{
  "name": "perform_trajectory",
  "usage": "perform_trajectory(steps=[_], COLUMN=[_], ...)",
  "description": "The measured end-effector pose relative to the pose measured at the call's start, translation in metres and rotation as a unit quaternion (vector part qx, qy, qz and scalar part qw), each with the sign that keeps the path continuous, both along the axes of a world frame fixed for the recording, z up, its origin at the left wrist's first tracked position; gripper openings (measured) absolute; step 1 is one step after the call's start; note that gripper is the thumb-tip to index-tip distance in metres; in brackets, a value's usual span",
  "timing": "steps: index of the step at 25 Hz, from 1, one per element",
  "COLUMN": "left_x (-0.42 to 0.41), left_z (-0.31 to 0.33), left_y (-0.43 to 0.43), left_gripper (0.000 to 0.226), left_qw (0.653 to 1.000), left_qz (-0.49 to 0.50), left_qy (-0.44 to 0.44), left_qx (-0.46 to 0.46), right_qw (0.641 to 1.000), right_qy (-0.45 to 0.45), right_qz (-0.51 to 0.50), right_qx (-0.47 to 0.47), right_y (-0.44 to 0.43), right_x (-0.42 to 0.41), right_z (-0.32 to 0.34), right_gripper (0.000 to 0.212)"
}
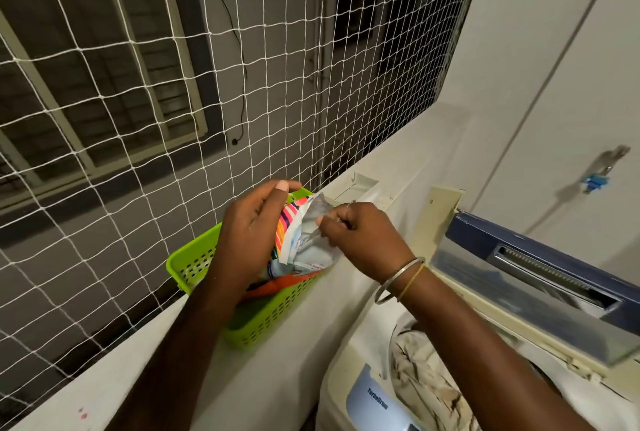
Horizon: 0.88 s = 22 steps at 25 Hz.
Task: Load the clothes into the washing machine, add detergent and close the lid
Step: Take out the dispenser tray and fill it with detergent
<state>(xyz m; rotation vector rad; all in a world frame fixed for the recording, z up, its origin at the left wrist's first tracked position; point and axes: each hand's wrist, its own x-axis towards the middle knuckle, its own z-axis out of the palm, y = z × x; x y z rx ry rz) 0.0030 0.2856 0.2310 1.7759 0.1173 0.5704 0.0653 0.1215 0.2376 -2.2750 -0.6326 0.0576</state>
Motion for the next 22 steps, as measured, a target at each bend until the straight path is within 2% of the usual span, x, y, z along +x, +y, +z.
perform_trajectory(steps=[4,14,22], left_x=[-0.001,0.002,0.006], left_z=[0.008,0.02,0.021], left_y=[0.002,-0.002,-0.004], left_gripper=[0.029,0.029,0.031], left_qw=[1.0,1.0,0.999], left_qz=[0.016,0.014,0.009], left_qy=[0.011,0.015,0.018], left_qx=[0.007,0.017,0.027], right_qw=[0.997,0.992,0.993], right_qy=[0.039,0.05,0.023], right_qz=[-0.023,-0.068,-0.078], right_qx=[0.058,0.091,0.089], right_y=[-0.019,-0.047,-0.047], right_x=[0.006,0.015,0.018], right_z=[0.014,0.032,0.029], right_gripper=[0.029,0.026,0.026])
